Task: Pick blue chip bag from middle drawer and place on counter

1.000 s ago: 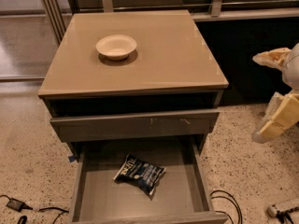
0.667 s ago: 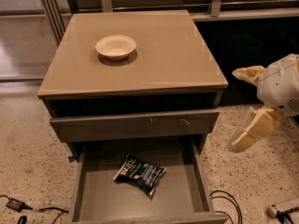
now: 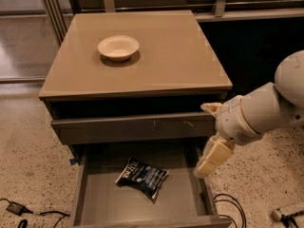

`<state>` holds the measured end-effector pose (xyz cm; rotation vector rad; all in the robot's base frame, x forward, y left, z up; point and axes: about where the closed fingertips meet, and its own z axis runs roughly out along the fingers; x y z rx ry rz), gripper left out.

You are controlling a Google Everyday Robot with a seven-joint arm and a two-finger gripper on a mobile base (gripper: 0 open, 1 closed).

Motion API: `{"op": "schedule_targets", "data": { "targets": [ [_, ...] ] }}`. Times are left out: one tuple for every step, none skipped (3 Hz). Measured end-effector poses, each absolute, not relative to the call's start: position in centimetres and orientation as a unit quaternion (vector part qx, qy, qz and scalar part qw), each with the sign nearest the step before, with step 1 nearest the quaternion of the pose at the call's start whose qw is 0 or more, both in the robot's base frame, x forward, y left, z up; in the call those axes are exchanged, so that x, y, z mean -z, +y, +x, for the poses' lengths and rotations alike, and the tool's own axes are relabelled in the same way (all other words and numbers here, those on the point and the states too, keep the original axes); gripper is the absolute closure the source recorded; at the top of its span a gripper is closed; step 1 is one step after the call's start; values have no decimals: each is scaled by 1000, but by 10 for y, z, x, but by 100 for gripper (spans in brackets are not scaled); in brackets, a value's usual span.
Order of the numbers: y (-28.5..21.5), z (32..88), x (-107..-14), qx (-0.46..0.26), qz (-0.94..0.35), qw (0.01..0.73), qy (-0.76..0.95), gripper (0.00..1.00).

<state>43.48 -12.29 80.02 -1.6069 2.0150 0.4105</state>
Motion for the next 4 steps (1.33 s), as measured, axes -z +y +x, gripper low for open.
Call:
{"op": "schedule_targets", "data": {
  "targets": [
    [-123, 434, -799, -153, -594, 262, 746, 0],
    [-119, 432, -792, -163, -588, 260, 749, 0],
    [-108, 435, -758, -179, -578, 247, 757, 0],
    [-98, 442, -726, -187, -568, 241, 764, 0]
  ]
}}
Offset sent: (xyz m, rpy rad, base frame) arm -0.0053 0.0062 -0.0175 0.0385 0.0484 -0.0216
